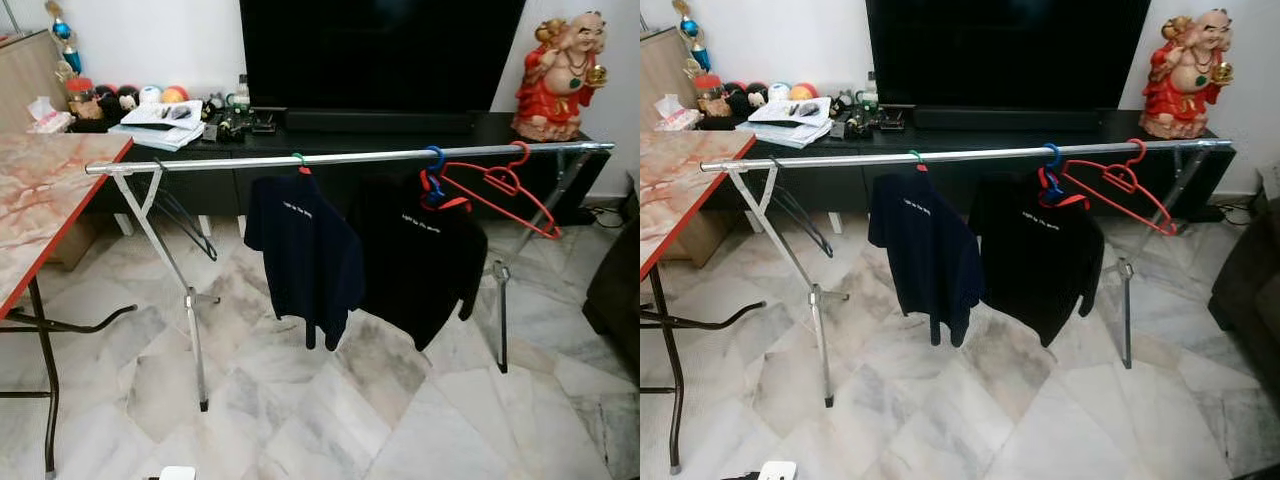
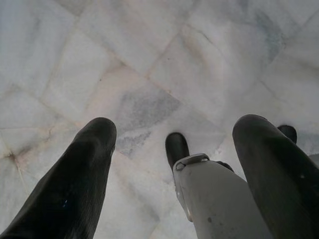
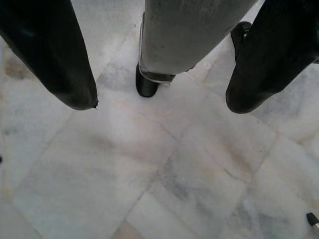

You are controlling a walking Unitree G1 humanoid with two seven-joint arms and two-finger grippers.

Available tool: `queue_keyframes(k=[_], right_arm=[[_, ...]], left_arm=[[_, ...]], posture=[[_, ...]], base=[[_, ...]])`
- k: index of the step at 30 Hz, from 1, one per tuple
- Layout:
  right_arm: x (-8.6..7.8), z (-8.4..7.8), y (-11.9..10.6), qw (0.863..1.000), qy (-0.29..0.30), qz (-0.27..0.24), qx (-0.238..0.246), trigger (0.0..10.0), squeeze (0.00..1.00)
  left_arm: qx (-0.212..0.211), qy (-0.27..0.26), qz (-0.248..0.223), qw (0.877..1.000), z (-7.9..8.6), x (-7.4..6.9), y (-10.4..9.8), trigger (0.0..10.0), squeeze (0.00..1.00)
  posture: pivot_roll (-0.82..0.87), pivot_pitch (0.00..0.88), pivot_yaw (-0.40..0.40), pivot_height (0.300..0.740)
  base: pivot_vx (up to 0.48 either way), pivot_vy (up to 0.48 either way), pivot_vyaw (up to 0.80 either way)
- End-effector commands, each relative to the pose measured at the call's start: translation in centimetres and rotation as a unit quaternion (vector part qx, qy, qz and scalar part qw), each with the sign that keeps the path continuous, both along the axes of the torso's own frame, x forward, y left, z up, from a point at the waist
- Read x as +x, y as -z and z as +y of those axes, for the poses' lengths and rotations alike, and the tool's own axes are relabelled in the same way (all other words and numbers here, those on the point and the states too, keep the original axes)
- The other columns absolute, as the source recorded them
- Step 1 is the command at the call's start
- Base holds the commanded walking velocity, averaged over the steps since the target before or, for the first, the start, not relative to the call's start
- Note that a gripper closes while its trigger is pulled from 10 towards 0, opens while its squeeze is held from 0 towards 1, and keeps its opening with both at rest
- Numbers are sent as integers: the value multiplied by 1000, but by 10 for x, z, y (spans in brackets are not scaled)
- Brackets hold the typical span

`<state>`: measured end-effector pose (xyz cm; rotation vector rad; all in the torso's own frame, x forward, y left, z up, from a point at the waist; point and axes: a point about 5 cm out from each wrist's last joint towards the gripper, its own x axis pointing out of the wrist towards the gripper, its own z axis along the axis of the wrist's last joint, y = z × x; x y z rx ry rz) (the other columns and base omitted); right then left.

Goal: Hang hanger

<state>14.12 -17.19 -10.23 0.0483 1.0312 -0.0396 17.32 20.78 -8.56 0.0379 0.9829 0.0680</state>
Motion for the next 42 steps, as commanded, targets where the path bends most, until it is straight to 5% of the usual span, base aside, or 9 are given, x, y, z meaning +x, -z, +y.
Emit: queue_keyframes(k=[1,20,42], right_arm=[[0,-34,-4,999,40,6,-6,10000,0],[-2,-30,-2,999,46,8,-3,10000,0],[-2,-29,-3,997,65,-11,28,10000,0]], left_arm=[[15,-74,54,996,49,-56,9,10000,0],[23,-71,61,995,61,-67,8,10000,0],[13,-62,71,995,51,-65,11,10000,0]], posture=[[-3,0,-4,740],[-7,0,13,740],[-12,0,-20,740]], base=[[322,0,0],[327,0,0],[251,0,0]])
